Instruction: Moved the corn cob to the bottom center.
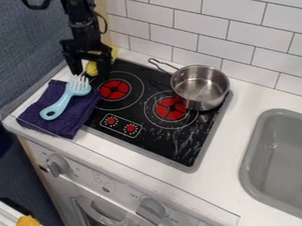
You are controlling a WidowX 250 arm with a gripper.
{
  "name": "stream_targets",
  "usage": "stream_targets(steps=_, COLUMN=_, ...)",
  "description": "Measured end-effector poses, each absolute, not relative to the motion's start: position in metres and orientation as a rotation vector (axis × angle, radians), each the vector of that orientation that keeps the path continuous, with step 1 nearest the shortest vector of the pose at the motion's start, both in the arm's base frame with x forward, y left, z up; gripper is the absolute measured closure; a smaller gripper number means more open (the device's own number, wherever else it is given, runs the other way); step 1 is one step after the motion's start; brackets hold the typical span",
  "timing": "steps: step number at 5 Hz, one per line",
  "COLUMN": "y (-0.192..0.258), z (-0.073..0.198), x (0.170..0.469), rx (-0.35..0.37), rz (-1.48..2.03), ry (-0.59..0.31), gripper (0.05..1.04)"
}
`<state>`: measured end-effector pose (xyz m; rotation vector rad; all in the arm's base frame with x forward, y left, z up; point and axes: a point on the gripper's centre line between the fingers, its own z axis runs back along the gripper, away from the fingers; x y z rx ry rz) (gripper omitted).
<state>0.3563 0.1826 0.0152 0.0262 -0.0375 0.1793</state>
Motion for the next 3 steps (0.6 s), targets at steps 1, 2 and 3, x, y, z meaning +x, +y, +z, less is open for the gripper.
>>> stream_targets(steps=1, y=0.1822, z=0.0126, x=0.357, rx=0.027, rz=0.183, ry=-0.05, gripper=0.379)
stream_targets(steps=2, y=0.1815, z=0.0115, x=0.3564, rx=0.026, rz=0.188, ry=-0.056, gripper=0.484)
stream_targets(steps=3, y=0.1756, z=0.0131, x=0.3525, rx=0.006, rz=0.176, ry=-0.064, gripper=0.484)
